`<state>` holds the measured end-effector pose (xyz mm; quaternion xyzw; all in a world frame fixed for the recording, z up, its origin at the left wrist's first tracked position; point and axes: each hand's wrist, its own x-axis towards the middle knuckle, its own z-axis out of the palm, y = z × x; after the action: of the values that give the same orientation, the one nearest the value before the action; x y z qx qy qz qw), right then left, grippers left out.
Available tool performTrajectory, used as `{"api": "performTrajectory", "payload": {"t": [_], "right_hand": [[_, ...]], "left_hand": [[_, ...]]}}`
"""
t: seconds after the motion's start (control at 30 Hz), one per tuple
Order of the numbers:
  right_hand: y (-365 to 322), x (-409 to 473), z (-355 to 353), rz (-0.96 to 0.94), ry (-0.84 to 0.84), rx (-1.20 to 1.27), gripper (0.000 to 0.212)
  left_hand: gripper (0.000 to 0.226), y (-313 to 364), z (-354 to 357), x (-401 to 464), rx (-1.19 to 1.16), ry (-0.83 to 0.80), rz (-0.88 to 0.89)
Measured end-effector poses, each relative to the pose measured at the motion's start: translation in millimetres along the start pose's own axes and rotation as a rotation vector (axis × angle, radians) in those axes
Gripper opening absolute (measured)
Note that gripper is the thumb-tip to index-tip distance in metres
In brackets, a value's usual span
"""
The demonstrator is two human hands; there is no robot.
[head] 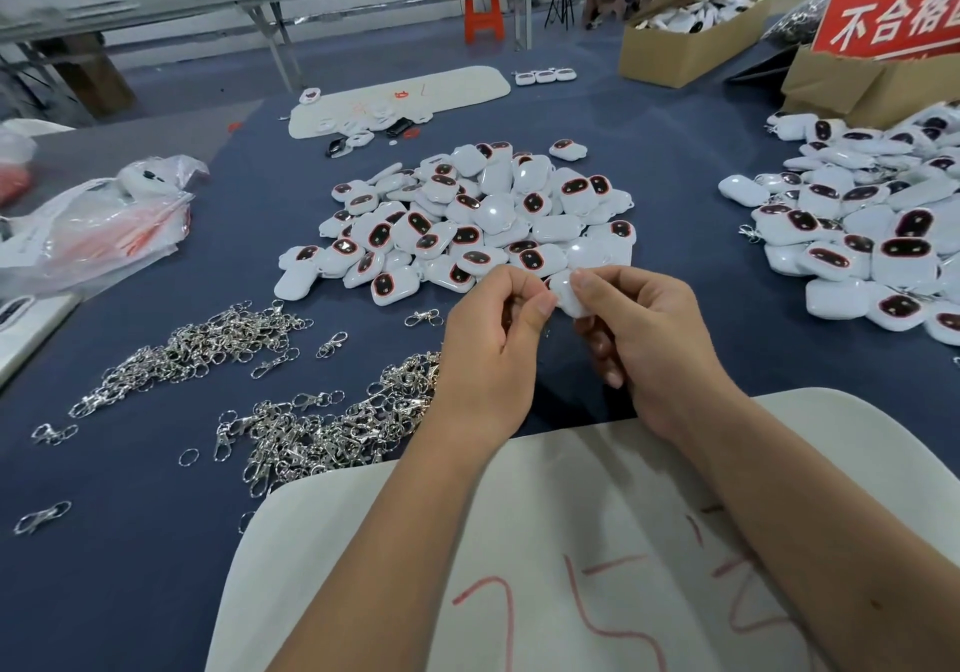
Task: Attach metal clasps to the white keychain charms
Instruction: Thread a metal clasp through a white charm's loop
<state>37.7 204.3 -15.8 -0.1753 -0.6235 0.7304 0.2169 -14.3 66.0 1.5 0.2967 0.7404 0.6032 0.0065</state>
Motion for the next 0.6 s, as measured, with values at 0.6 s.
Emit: {"api": "performTrajectory", "payload": {"t": [0.6], "right_hand": [[2.5, -7.1, 4.9, -0.283, 0.039, -0.125, 0.015]], "left_hand": [[0.014, -6.8, 0.6, 3.5, 0.059, -0.005, -0.145]]}}
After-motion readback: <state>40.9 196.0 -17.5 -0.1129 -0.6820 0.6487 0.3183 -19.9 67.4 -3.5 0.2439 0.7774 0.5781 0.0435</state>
